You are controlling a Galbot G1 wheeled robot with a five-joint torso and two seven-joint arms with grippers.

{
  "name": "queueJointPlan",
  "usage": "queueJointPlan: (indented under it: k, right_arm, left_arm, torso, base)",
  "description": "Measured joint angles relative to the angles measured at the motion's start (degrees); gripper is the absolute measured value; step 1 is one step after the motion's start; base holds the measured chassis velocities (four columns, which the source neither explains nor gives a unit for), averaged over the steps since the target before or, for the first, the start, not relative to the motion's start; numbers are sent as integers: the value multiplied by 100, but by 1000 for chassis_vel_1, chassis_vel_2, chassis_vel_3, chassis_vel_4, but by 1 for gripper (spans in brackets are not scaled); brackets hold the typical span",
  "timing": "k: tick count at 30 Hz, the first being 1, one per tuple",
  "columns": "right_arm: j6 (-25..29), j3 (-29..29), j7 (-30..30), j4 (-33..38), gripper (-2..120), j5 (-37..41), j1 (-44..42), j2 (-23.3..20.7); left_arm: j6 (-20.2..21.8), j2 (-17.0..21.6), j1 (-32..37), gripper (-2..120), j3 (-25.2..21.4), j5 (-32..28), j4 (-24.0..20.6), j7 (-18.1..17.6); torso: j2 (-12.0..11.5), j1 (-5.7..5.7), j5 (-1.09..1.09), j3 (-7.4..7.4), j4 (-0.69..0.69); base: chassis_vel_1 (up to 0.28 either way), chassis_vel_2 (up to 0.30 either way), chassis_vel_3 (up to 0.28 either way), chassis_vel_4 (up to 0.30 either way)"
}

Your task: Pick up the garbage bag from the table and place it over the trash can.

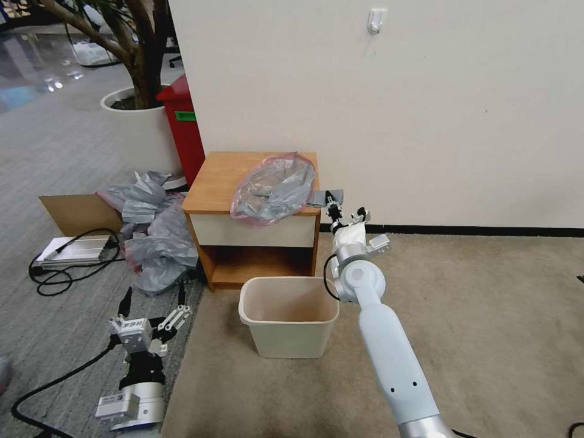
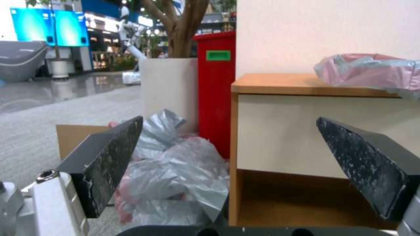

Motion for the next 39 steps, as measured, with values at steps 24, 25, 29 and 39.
queueJointPlan:
  k: [24, 25, 29, 39]
  right_arm:
    - [-502, -1394, 2363, 2455, 0, -721, -1599, -1018]
    - [-502, -1394, 2363, 2455, 0, -721, -1599, -1018]
    - [-497, -1696, 2457, 2431, 0, -1079, -1926, -1105]
    - [-361, -1894, 2413, 1981, 0, -1541, -2138, -1024]
  left_arm:
    - [6, 20, -119, 99, -60, -112, -72, -39]
    - [6, 20, -119, 99, -60, -112, -72, -39]
    - [-19, 29, -123, 99, -78, -138, -72, -49]
    - [-63, -13, -138, 99, 137, -75, -16, -51]
  torso:
    - [0, 0, 0, 0, 0]
    - [0, 0, 0, 0, 0]
    - [0, 0, 0, -1, 1]
    - [0, 0, 0, -1, 0]
  base:
    - [0, 0, 0, 0]
    - [0, 0, 0, 0]
    - [0, 0, 0, 0]
    - [0, 0, 0, 0]
